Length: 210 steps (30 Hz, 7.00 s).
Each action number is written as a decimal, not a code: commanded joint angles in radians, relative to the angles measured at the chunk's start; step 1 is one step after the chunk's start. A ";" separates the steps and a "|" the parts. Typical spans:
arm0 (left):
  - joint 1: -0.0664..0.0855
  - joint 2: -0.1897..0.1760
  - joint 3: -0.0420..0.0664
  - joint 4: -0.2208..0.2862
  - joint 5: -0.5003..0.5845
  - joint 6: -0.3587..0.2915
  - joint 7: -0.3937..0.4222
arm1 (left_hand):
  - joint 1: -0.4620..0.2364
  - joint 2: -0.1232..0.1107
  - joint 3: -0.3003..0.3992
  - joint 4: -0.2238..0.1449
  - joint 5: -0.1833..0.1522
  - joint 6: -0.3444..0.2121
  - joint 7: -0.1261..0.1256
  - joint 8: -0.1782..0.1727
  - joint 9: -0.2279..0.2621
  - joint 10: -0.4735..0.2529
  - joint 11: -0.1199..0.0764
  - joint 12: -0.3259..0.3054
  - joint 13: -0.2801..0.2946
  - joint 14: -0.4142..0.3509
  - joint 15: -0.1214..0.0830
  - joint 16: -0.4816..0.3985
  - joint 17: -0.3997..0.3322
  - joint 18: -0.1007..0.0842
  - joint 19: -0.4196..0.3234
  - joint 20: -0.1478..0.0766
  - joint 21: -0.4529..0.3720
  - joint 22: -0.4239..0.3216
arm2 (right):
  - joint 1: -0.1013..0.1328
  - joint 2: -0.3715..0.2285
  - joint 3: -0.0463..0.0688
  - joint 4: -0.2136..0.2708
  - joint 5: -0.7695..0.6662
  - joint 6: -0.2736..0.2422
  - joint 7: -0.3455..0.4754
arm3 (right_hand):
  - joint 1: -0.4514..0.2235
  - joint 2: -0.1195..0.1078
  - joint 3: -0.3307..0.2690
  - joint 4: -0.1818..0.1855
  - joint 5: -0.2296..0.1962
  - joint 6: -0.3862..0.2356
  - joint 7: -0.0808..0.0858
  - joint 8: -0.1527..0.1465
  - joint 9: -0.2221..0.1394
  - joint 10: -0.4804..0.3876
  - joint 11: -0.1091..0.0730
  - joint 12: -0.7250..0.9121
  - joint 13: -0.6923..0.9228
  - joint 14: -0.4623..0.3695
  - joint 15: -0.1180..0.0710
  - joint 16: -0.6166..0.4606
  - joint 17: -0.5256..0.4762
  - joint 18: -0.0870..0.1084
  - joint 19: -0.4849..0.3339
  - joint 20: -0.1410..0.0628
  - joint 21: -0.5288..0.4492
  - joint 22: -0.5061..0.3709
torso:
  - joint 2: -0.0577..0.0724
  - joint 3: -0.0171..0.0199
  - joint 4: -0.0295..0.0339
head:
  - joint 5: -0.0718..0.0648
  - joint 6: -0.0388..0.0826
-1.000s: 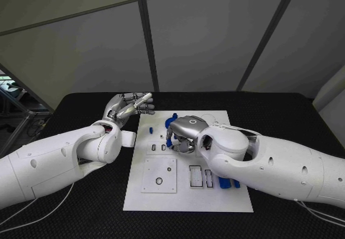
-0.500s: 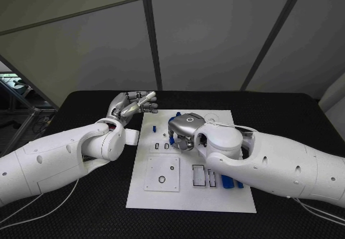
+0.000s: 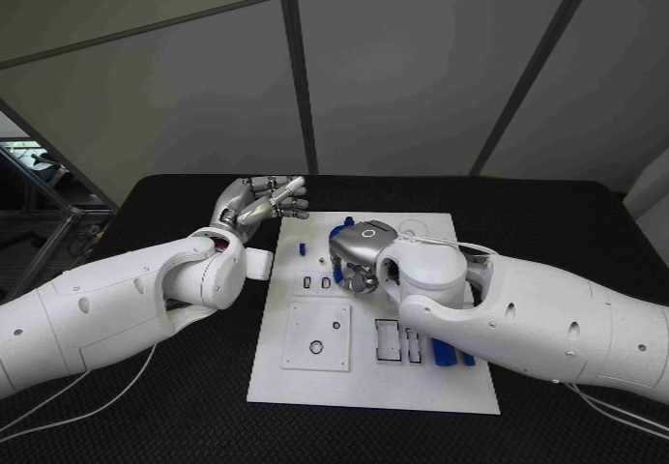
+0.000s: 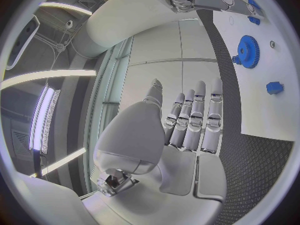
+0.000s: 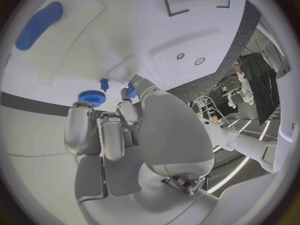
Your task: Assemble the parts on the task board
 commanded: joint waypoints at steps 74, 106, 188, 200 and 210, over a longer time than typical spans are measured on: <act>0.002 0.008 0.001 -0.007 -0.001 0.014 -0.005 | 0.001 0.009 -0.002 -0.006 0.003 0.001 0.003 -0.010 -0.001 0.000 0.006 -0.008 0.000 -0.006 0.003 -0.010 0.005 0.047 -0.009 -0.001 0.000 0.000 | 0.001 0.020 -0.005 -0.004 -0.039 0.019 0.004 | -0.052 -0.022 0.025 -0.003 0.014 -0.005 0.005 0.001 0.000 -0.021 0.000 -0.027 -0.025 0.078 -0.004 -0.015 0.137 -0.016 -0.005 0.001 -0.008 -0.013 | -0.001 -0.0001 -0.0013 | 0.009 -0.002; 0.002 0.007 0.001 -0.007 -0.001 0.015 -0.010 | 0.001 0.009 -0.002 -0.007 0.003 0.001 0.004 -0.011 -0.001 -0.001 0.006 -0.010 0.000 -0.006 0.003 -0.011 0.006 0.047 -0.010 0.000 0.000 0.000 | 0.002 0.011 -0.027 0.033 -0.143 0.130 -0.060 | -0.063 -0.032 0.027 -0.009 0.025 0.016 -0.006 0.020 0.013 -0.017 -0.010 -0.029 -0.026 0.077 -0.014 -0.019 0.132 -0.016 -0.005 -0.008 -0.010 -0.015 | -0.002 -0.0018 -0.0019 | 0.023 -0.004; 0.001 0.010 0.001 -0.012 -0.001 0.013 -0.021 | 0.001 0.009 -0.003 -0.009 0.003 0.000 0.004 -0.014 -0.001 -0.002 0.007 -0.012 0.000 -0.008 0.004 -0.015 0.009 0.047 -0.013 0.001 0.000 0.000 | 0.001 0.016 -0.039 0.028 -0.147 0.031 -0.036 | -0.085 -0.032 0.046 -0.015 0.027 0.001 -0.009 0.020 0.032 -0.012 -0.012 -0.026 -0.020 0.075 -0.018 -0.028 0.124 -0.015 -0.007 -0.012 -0.018 -0.020 | -0.002 -0.0009 -0.0012 | 0.023 0.000; -0.005 -0.006 0.000 -0.002 -0.039 0.025 -0.061 | 0.000 0.012 -0.006 -0.017 0.003 0.014 0.003 -0.012 0.001 0.023 0.000 -0.004 0.004 0.028 -0.005 0.002 0.029 0.050 0.001 -0.004 0.018 0.009 | 0.001 -0.029 -0.039 0.071 -0.156 -0.034 -0.049 | -0.086 -0.033 0.047 -0.016 0.028 0.003 -0.010 0.021 0.033 -0.012 -0.012 -0.027 -0.020 0.075 -0.019 -0.029 0.123 -0.015 -0.007 -0.012 -0.018 -0.020 | -0.002 0.0003 0.0008 | 0.024 0.010; -0.030 -0.045 -0.001 0.044 -0.106 0.070 -0.121 | 0.006 0.023 -0.004 -0.031 0.004 0.047 -0.007 -0.007 0.001 0.075 -0.016 0.023 0.017 0.080 -0.026 0.060 0.075 0.050 0.035 -0.026 0.065 0.035 | -0.001 -0.144 -0.039 0.109 -0.075 -0.321 0.033 | -0.094 -0.039 0.046 -0.013 0.033 0.009 -0.013 0.026 0.037 -0.006 -0.015 -0.023 -0.017 0.075 -0.022 -0.031 0.120 -0.017 -0.001 -0.016 -0.013 -0.011 | -0.006 0.0002 -0.0037 | 0.029 0.020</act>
